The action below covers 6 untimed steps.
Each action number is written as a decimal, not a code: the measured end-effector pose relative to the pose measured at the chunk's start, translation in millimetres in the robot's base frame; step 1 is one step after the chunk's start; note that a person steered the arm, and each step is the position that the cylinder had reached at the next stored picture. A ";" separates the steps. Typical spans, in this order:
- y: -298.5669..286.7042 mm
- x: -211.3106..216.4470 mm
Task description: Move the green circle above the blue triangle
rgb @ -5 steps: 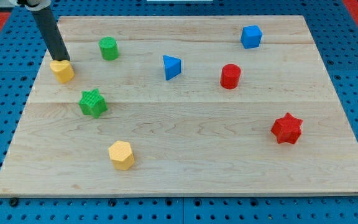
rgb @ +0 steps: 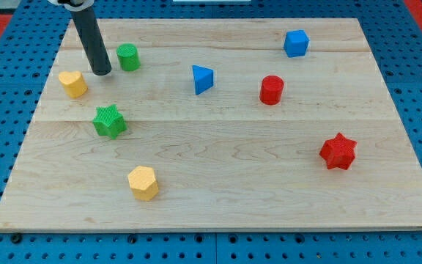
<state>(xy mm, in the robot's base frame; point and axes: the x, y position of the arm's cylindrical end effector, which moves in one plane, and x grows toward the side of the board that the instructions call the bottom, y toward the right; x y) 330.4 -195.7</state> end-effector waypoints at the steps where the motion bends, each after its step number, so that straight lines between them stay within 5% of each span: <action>1: -14.6 -15.1; 3: 129.8 -18.6; 6: 129.9 -57.9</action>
